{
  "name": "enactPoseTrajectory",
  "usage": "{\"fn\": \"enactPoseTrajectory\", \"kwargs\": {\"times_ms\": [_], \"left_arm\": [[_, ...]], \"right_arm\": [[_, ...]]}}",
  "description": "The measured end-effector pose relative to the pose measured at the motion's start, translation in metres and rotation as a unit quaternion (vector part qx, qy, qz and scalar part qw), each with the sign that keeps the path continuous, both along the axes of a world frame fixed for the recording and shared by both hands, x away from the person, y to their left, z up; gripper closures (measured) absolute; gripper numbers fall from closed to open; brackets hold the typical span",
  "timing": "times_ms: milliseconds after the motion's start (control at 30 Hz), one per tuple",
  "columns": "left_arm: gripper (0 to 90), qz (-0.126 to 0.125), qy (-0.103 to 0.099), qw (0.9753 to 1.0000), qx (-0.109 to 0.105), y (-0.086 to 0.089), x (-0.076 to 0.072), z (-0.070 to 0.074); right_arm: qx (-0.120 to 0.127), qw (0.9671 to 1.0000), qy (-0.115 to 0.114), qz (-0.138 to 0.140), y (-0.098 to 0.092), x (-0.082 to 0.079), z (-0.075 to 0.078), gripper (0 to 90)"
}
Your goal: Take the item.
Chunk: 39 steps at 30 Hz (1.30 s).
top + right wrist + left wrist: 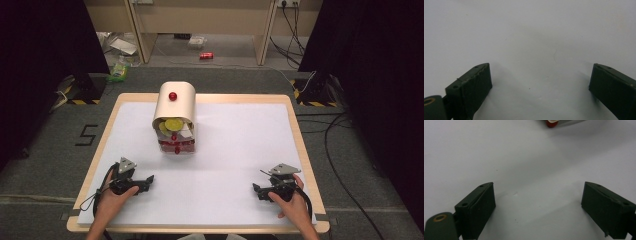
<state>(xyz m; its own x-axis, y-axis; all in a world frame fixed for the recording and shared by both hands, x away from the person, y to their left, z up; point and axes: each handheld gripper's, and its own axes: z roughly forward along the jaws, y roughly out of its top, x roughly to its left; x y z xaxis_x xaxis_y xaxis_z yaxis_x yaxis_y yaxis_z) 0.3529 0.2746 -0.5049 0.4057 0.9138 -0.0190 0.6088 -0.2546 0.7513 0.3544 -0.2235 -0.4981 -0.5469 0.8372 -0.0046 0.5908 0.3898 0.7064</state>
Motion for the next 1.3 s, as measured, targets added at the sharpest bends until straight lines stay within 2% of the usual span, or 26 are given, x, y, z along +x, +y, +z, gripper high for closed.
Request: {"fn": "enactPoseTrajectory", "kwargs": {"times_ms": [500,633,700,867,1133,1300], "left_arm": [[14.2,-0.002,-0.002,1.0,-0.005,0.001,0.0,0.001],[15.2,-0.011,-0.003,0.9999,-0.002,0.0,-0.001,0.001],[15.2,-0.012,-0.001,0.9999,-0.009,0.0,-0.002,0.002],[15.2,-0.021,-0.022,0.9994,-0.018,-0.006,-0.006,0.015],[15.4,-0.041,-0.039,0.9973,-0.046,-0.012,-0.01,0.032],[15.4,-0.048,-0.047,0.9962,-0.055,-0.015,-0.01,0.041]], "right_arm": [[0.0,1.0,0.0,0.0,0.0,0.0,0.0,4.7],[0.0,1.0,0.0,0.0,0.0,0.0,0.0,4.6],[0.0,1.0,0.0,0.0,0.0,0.0,0.0,4.7],[0.0,1.0,0.0,0.0,0.0,0.0,0.0,4.6],[0.0,1.0,0.0,0.0,0.0,0.0,0.0,4.6],[0.0,1.0,0.0,0.0,0.0,0.0,0.0,4.6]]}}
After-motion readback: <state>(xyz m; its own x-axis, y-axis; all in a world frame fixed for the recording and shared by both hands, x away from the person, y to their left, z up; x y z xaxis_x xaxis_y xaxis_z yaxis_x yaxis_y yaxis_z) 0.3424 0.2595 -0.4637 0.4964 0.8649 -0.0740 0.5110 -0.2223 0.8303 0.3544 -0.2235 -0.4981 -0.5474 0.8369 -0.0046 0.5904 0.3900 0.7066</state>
